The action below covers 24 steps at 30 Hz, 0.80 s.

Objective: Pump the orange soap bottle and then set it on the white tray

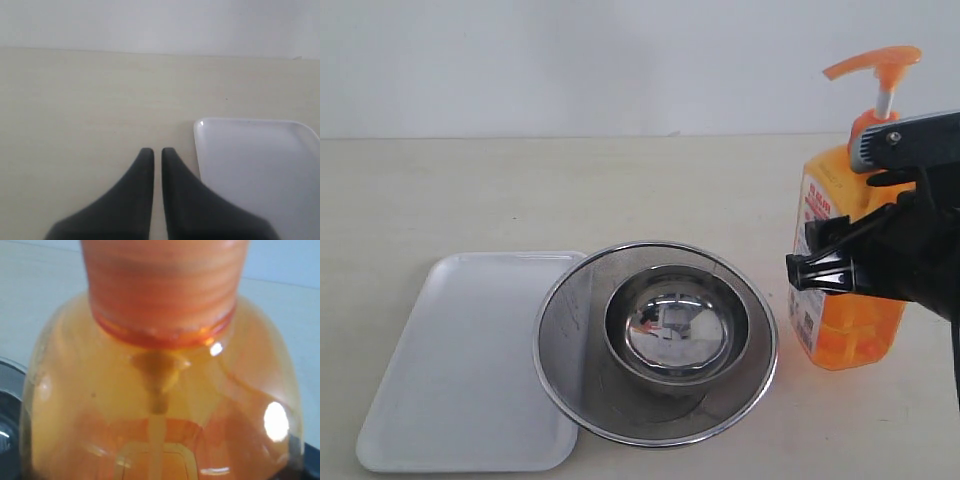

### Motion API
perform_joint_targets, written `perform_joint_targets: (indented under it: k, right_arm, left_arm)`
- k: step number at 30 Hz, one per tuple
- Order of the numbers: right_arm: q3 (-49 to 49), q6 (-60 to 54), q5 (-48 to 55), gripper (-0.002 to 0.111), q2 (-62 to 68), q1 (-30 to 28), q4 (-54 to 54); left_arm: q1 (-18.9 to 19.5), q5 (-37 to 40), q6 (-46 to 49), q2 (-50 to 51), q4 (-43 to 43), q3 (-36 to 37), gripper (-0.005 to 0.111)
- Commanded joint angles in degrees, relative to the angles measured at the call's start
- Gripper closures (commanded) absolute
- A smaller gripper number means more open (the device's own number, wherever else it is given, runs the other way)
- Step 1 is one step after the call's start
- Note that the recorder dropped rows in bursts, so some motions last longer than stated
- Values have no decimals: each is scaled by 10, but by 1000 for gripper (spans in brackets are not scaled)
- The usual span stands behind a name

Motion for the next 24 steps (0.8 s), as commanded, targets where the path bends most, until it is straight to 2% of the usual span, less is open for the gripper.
perform_joint_targets:
  k: [1, 4, 12, 16, 24]
  right_arm:
    - [-10, -46, -11, 109, -6, 1, -21]
    - [-10, -88, -16, 109, -6, 13, -18]
    - [-12, -164, -105, 109, -6, 61, 29]
    - [-20, -221, -140, 109, -6, 73, 87]
    - [-38, -261, -144, 109, -6, 73, 105]
  left_arm:
    - [-3, -6, -1, 2, 2, 2, 102]
    - [-3, -6, -1, 2, 2, 2, 102]
    - [-3, -6, -1, 2, 2, 2, 102]
    - [-3, -6, -1, 2, 2, 2, 102]
    - [-3, -6, -1, 2, 2, 2, 102]
